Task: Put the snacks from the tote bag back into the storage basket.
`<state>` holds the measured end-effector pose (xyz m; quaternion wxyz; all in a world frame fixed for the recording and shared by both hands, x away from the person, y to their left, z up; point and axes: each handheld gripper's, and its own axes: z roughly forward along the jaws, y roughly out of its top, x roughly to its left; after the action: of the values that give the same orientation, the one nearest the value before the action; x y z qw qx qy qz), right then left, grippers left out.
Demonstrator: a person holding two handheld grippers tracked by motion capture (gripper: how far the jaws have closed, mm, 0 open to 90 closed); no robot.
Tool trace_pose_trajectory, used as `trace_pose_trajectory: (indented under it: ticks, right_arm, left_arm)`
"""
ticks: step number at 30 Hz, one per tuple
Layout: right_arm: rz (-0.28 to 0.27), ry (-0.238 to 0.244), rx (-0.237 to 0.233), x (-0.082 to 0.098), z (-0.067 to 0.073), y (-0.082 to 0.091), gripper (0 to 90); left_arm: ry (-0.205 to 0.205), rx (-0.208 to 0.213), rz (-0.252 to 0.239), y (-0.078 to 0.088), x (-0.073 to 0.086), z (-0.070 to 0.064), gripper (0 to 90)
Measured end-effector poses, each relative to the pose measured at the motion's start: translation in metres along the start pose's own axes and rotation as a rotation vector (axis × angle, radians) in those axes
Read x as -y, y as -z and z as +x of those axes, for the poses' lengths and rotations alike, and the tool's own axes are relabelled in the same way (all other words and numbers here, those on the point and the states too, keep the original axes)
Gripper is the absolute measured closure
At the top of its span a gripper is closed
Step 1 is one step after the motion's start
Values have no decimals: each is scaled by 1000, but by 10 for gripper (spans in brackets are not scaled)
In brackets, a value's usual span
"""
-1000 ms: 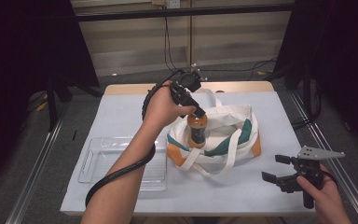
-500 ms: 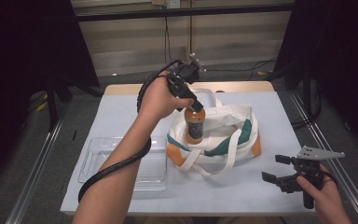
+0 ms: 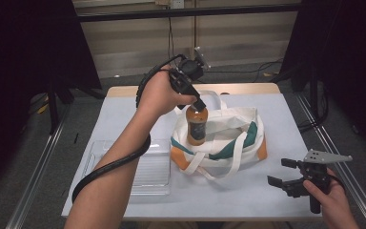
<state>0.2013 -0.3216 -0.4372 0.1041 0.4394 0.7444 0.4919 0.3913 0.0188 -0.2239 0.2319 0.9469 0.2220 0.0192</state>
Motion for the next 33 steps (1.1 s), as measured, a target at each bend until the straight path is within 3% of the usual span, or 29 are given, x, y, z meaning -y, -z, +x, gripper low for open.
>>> trace_pose_trajectory:
  ticks: [18,22,29,30,33]
  right_arm:
    - [3,3,0,0,0,0,25]
    - [3,2,2,0,0,0,25]
    - [4,3,1,0,0,0,25]
    - [5,3,4,0,0,0,25]
    - [4,3,2,0,0,0,25]
  left_arm:
    - [-10,-9,24,25,1,1,594]
    - [15,-6,25,28,4,1,594]
    - [19,-5,42,34,7,2,594]
    - [4,-12,48,35,7,3,594]
    - [18,-15,44,38,9,1,594]
